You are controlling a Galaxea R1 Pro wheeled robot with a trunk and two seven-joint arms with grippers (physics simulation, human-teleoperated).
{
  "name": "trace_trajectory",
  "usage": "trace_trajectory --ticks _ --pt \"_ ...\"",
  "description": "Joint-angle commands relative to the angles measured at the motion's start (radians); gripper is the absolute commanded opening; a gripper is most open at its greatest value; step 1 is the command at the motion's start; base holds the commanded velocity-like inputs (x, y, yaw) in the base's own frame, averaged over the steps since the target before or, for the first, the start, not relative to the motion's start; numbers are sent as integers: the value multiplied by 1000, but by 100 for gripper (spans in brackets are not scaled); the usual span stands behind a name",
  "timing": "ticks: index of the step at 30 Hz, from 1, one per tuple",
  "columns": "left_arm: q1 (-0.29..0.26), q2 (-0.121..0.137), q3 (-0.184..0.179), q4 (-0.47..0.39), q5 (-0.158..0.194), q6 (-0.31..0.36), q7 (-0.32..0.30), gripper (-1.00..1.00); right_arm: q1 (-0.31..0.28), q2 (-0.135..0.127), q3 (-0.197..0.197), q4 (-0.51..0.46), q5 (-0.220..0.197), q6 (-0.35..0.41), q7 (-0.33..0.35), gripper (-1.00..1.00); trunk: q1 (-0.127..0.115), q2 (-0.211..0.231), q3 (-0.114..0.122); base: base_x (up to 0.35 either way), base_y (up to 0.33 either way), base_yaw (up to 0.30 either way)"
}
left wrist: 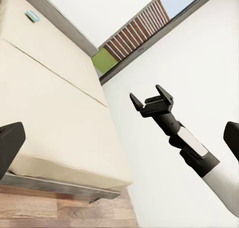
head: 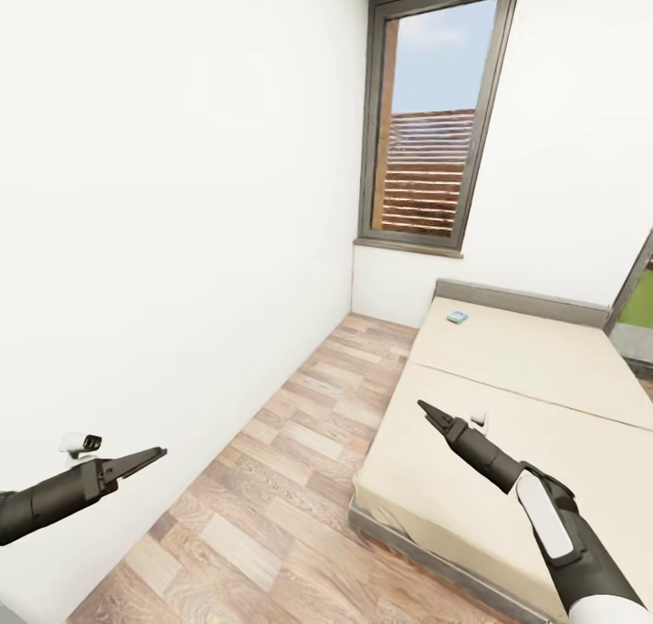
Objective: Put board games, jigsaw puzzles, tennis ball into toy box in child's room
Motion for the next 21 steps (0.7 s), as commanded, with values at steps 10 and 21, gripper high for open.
trace_trajectory --ticks 10,21 --pt "-2 -19 -73 0 -2 -1 -4 100 48 -3 1 -42 -7 9 5 100 1 -2 -2 0 0 -269" --pt "-2 -11 -88 0 -1 -1 -4 100 52 9 4 -121 -7 8 48 100 1 -2 -2 0 0 -196"
